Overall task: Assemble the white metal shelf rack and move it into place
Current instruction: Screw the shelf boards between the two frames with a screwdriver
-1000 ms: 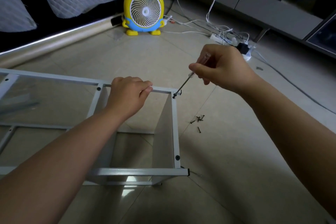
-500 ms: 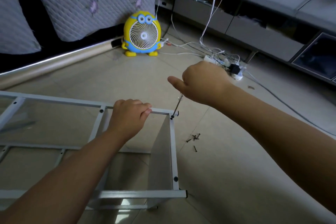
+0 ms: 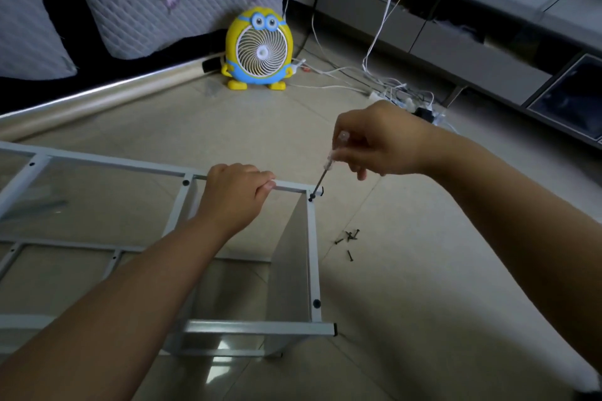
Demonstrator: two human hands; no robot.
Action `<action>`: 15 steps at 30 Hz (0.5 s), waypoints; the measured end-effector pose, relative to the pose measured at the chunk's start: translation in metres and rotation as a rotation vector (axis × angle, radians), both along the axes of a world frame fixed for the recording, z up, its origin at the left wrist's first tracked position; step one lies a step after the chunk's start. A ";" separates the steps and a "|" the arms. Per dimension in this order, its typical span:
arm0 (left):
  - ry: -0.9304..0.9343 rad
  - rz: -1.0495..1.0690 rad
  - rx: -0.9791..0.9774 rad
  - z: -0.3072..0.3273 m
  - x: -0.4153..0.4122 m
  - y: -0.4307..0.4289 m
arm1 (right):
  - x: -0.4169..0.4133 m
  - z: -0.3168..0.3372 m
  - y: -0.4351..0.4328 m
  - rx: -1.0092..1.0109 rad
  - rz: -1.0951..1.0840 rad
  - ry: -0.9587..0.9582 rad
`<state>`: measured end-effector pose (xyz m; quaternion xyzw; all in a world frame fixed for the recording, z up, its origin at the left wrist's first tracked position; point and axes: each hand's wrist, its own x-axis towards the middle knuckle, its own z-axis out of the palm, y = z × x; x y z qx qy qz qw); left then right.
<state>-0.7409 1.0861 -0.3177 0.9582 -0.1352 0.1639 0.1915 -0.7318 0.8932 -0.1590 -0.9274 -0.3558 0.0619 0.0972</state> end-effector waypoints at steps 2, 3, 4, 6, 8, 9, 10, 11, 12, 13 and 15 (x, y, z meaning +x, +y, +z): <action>0.022 0.010 -0.003 0.004 -0.001 -0.001 | -0.001 -0.004 0.003 0.012 0.010 -0.068; 0.046 0.018 0.006 0.005 -0.002 -0.001 | -0.001 -0.007 0.006 0.008 -0.016 -0.100; 0.078 0.018 0.014 0.006 -0.002 -0.002 | -0.001 -0.009 0.009 -0.011 -0.062 -0.129; 0.116 0.012 0.017 0.009 -0.002 -0.003 | 0.001 -0.008 0.015 -0.055 -0.190 -0.116; 0.117 0.010 0.013 0.009 -0.002 -0.004 | 0.003 -0.003 0.020 -0.102 -0.285 -0.047; 0.124 0.012 0.016 0.009 -0.002 -0.004 | 0.004 -0.002 0.021 -0.148 -0.303 -0.053; 0.129 0.019 0.024 0.008 -0.002 -0.003 | 0.006 -0.003 0.021 -0.199 -0.296 -0.097; 0.130 0.024 0.033 0.007 -0.001 -0.003 | 0.007 -0.004 0.021 -0.236 -0.265 -0.144; 0.127 0.026 0.038 0.007 -0.001 -0.004 | 0.005 -0.006 0.020 -0.209 -0.220 -0.169; 0.124 0.025 0.045 0.007 -0.002 -0.005 | 0.005 -0.010 0.017 -0.138 -0.158 -0.155; 0.132 0.022 0.065 0.006 -0.002 -0.005 | 0.002 -0.020 0.011 0.052 0.003 -0.139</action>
